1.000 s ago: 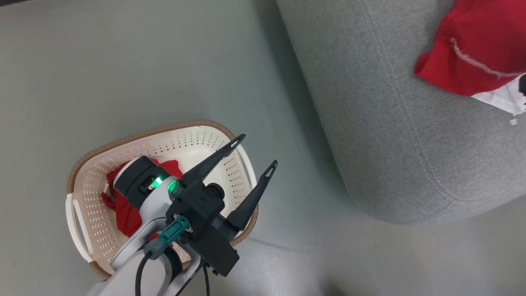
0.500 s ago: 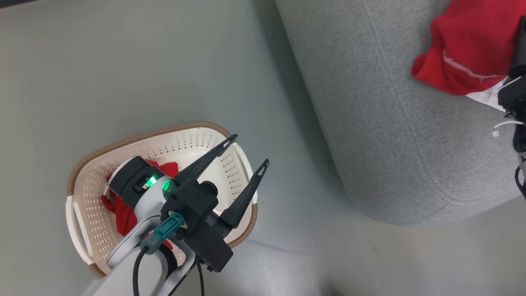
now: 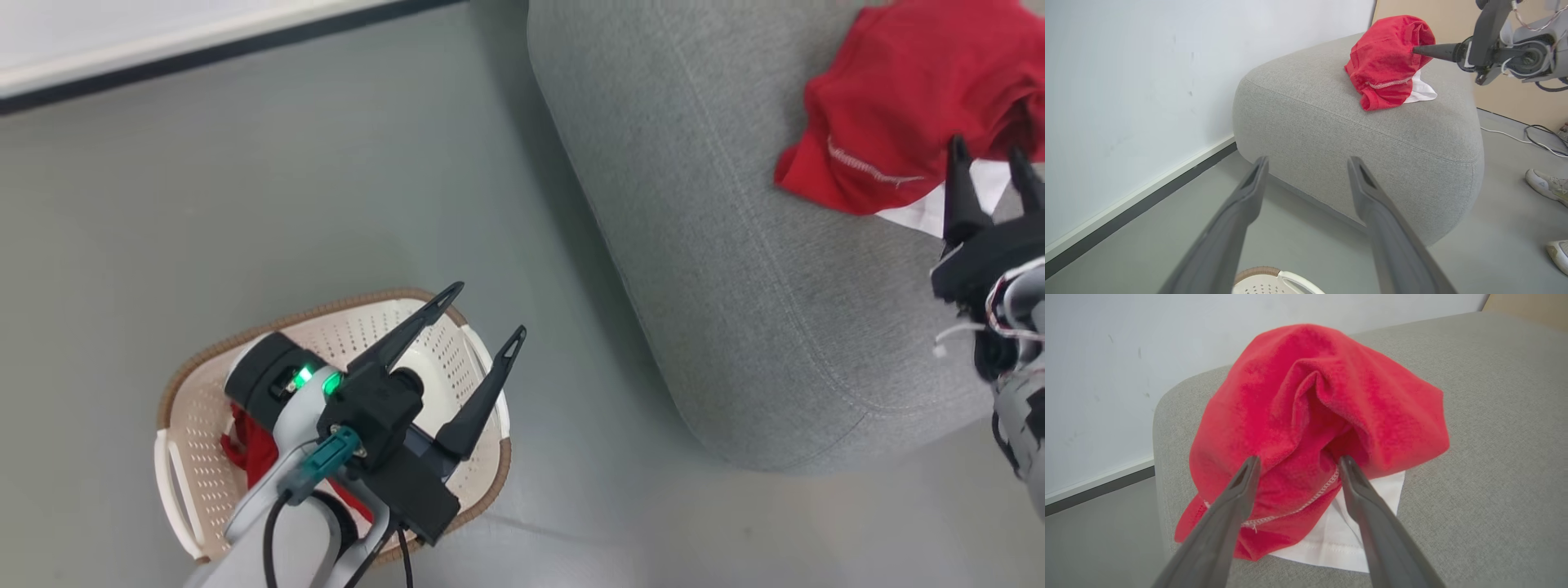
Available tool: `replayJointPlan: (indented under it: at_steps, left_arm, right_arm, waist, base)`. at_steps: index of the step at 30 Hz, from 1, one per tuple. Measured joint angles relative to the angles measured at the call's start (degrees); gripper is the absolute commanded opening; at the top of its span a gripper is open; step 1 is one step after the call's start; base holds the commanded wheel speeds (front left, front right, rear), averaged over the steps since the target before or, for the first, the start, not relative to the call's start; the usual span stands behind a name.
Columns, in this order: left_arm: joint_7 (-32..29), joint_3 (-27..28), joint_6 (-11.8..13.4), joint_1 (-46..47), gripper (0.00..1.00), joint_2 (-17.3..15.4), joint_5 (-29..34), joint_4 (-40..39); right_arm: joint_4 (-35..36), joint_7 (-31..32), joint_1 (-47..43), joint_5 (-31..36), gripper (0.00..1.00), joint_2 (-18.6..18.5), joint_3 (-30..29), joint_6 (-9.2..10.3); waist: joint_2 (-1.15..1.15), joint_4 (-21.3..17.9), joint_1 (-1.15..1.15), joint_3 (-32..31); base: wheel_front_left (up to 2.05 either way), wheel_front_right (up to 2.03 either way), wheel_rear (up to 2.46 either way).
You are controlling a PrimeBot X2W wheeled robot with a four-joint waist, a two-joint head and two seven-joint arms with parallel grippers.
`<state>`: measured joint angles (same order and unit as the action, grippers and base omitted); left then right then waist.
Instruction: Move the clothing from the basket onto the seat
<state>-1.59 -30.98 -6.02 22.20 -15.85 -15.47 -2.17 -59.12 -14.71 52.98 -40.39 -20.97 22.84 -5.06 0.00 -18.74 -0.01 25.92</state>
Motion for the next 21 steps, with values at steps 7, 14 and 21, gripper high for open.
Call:
replayJointPlan:
  at_steps: [7,14,21]
  left_arm:
    - [1.82,0.65,1.25,-2.43,1.00,1.45,-1.78,1.87]
    - [3.74,2.11,3.11,-5.28,1.00,2.15,-2.76,3.58]
    - [5.11,3.49,5.10,-8.18,1.00,2.98,-4.02,4.85]
  right_arm:
    - [1.79,0.01,-4.64,1.30,1.00,0.68,0.23,0.00]
    - [6.33,0.01,-9.56,3.13,1.00,1.19,0.12,1.04]
    - [12.37,0.01,-15.22,5.14,1.00,2.54,0.62,2.11]
  waist:
    - [0.00,0.43,0.00,-3.64]
    - [0.00,1.74,-0.01,-8.04]
    - [0.00,4.22,-0.01,-11.70]
  base:
    - [0.00,0.00,0.00]
    - [0.00,0.00,0.00]
    - [0.00,0.00,0.00]
